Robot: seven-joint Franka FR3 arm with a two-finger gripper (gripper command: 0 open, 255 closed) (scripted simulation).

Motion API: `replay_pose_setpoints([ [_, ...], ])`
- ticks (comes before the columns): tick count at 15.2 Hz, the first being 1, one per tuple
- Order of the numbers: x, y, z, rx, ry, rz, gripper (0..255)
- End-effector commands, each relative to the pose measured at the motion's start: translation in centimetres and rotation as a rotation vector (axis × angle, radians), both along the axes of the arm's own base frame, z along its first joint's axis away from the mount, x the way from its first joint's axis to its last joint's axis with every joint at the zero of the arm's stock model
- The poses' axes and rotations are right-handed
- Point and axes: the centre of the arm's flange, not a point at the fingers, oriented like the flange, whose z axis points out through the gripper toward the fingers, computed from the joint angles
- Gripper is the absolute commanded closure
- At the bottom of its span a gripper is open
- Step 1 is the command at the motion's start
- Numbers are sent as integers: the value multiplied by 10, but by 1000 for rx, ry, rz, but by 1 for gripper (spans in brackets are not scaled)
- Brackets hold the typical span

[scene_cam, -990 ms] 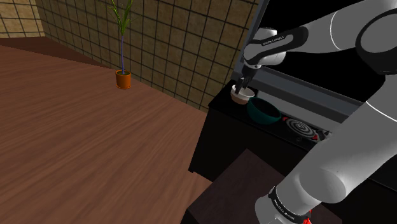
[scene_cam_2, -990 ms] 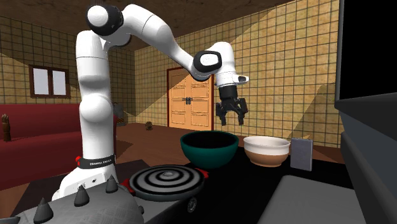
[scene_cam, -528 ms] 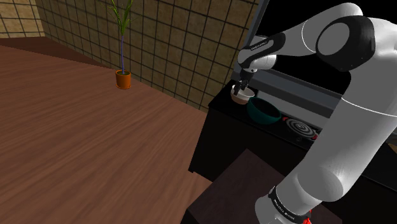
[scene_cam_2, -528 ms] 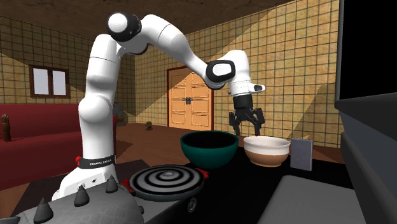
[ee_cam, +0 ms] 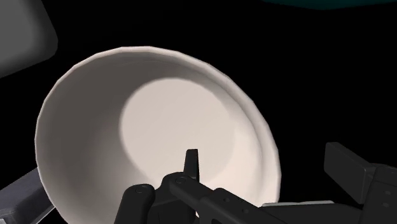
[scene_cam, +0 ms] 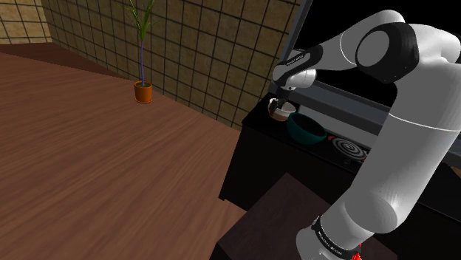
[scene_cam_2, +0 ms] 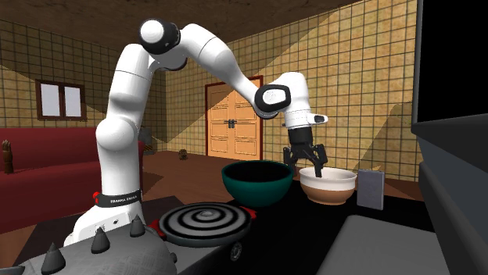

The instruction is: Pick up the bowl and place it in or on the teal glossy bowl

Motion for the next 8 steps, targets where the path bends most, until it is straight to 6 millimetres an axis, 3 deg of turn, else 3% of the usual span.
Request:
replay_pose_setpoints([
  [1,0,0,-1,0,0,0,0],
  [5,0,0,-1,0,0,0,0],
  [6,0,0,-1,0,0,0,255],
  [8,0,0,-1,0,0,0,255],
])
